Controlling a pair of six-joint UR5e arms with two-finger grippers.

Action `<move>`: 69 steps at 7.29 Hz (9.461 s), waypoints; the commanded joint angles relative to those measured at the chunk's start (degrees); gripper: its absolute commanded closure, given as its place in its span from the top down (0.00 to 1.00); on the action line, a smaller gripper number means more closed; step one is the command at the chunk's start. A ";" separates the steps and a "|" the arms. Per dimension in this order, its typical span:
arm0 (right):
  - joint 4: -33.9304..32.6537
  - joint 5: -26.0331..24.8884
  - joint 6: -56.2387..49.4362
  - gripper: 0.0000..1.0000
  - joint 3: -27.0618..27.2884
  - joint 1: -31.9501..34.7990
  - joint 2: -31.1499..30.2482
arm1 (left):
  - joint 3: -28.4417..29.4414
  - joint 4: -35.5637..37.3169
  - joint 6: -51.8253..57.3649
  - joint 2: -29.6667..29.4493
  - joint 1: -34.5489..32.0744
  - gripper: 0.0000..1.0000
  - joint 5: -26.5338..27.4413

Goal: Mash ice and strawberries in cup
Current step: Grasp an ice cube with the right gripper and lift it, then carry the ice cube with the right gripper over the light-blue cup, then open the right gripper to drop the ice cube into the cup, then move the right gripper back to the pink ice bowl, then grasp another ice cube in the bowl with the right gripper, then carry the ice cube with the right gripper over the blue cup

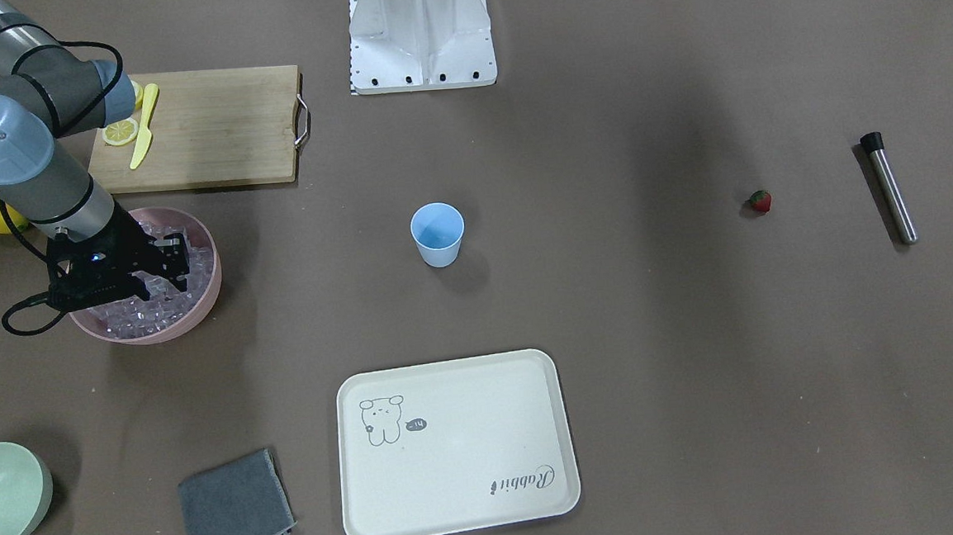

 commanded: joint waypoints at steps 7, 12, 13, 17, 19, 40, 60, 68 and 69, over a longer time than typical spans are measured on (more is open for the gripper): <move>0.38 4.86 9.97 0.00 5.68 1.19 10.11 | -0.18 0.27 -0.34 0.77 -0.11 0.98 -0.02; 0.38 -9.81 11.96 0.00 0.06 -13.33 22.90 | 2.54 0.27 -0.43 0.86 -0.02 0.98 -1.17; 0.30 -11.74 11.96 0.00 -0.12 -14.74 23.51 | 2.55 0.27 -0.43 0.86 -0.02 0.98 -1.17; 0.38 -15.97 11.87 0.00 -5.99 -16.42 28.78 | 2.90 0.01 -0.43 0.77 -0.02 0.98 -1.17; 1.52 -16.59 11.96 0.00 -8.20 -17.30 29.14 | 3.86 0.01 -0.43 0.07 -0.02 0.98 -1.17; -15.18 3.98 -6.20 1.00 7.07 3.00 6.77 | 1.58 0.18 -0.52 -1.16 0.07 0.98 -1.17; -6.30 2.30 -13.18 0.00 3.56 -2.71 0.23 | -4.48 0.53 -0.43 1.12 -0.20 0.98 -0.99; -9.37 9.35 4.16 0.00 9.02 0.48 16.36 | -4.23 0.71 -0.43 2.00 -0.28 0.98 -0.99; -9.20 3.24 8.58 0.00 8.67 -4.33 19.18 | -3.70 0.80 -0.43 2.00 -0.20 0.98 -0.99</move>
